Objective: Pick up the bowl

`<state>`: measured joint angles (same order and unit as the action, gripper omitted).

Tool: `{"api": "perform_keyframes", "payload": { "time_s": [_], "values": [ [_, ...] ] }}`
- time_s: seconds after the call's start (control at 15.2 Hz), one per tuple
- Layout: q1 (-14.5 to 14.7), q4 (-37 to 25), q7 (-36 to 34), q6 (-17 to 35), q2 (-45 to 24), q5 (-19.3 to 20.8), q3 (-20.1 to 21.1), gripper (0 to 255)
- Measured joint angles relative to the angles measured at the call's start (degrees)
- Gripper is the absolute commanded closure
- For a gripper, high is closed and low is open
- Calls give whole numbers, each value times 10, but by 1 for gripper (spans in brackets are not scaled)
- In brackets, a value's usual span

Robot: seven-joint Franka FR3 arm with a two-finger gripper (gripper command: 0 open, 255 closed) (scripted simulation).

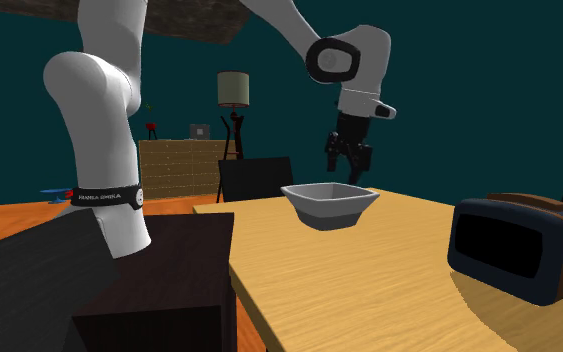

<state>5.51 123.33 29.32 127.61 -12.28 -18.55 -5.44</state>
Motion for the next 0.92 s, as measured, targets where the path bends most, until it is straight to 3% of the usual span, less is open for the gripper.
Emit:
{"api": "perform_keyframes", "payload": {
  "time_s": [0.59, 0.66, 0.92],
  "values": [
    [-5, -27, 39, 40, -77, -32, 13, 0],
    [-6, -28, 41, 42, -80, -33, 13, 255],
    [-7, -28, 43, 43, -82, -33, 13, 255]
  ]
}}
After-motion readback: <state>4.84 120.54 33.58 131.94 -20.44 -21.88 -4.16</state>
